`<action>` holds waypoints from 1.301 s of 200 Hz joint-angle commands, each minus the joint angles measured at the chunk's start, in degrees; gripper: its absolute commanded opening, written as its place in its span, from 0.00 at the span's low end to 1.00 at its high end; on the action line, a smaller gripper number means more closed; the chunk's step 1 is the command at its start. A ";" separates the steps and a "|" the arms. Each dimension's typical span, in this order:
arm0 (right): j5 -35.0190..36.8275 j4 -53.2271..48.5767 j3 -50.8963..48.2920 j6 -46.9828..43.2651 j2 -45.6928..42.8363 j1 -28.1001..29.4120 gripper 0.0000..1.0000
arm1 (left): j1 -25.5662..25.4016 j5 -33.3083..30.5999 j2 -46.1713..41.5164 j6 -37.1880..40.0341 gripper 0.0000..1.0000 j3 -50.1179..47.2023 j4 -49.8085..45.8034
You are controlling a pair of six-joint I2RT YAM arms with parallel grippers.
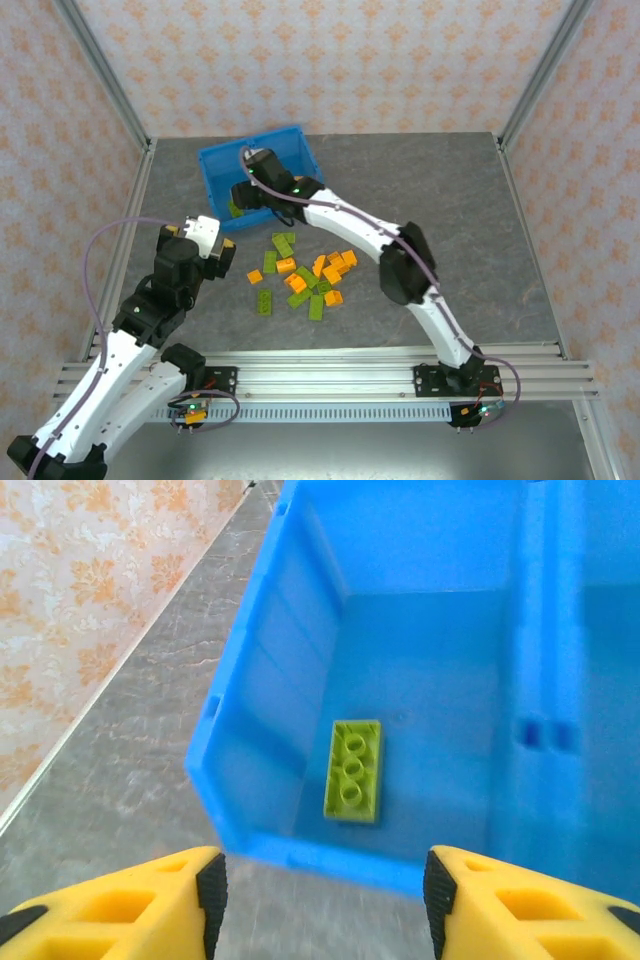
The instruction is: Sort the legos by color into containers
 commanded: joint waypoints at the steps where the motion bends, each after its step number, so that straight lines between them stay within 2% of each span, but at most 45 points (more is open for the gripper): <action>1: 0.85 4.81 -12.52 0.13 -13.52 -1.77 0.60 | 1.90 -2.02 -1.13 -3.15 1.00 -1.39 3.32; 22: 0.41 6.93 -26.46 -0.69 -24.94 -2.69 0.66 | 3.19 3.36 -0.66 -8.34 1.00 -1.29 3.57; 50: -0.92 2.49 -39.81 -4.97 -36.42 -2.87 0.77 | 3.19 14.07 1.56 -25.42 1.00 2.59 2.47; 58: -0.57 0.52 -42.62 -5.53 -38.94 -2.87 0.78 | 3.15 14.95 3.04 -31.12 1.00 3.56 1.00; 68: 0.14 -1.04 -46.16 -6.06 -41.72 -2.87 0.79 | 3.13 13.01 5.40 -38.28 1.00 4.41 -3.39; 79: 2.09 -2.02 -49.87 -6.56 -44.12 -2.87 0.80 | 3.06 10.64 8.43 -44.75 1.00 4.89 -9.23; 98: 6.88 -2.68 -54.73 -6.64 -46.26 -2.89 0.81 | 3.09 11.13 13.04 -52.53 1.00 3.17 -14.00; 110: 8.93 -3.00 -55.81 -6.45 -46.00 -2.96 0.81 | 2.93 13.29 15.46 -56.29 0.99 0.43 -12.88; 127: 9.46 -3.27 -55.20 -6.78 -44.33 -3.04 0.81 | 2.85 18.05 18.16 -61.71 0.94 -4.87 -6.11; 143: 9.14 -4.11 -52.89 -7.73 -42.29 -3.04 0.82 | 2.38 19.38 21.79 -64.41 0.89 -6.87 -2.49; 167: 7.22 -5.01 -50.04 -9.79 -40.29 -3.04 0.81 | 1.81 18.05 29.77 -66.25 0.82 -4.18 -5.57; 206: -0.36 -3.92 -51.77 -9.58 -41.99 -2.98 0.82 | 0.16 22.74 40.35 -68.98 0.79 -1.30 -0.20; 236: -1.55 -5.00 -53.09 -8.56 -42.97 -2.96 0.85 | -0.98 19.10 46.22 -69.61 0.70 2.23 -1.11; 260: -0.79 -4.87 -54.68 -7.77 -44.35 -2.95 0.85 | -0.98 18.25 49.65 -68.60 0.67 3.77 -1.03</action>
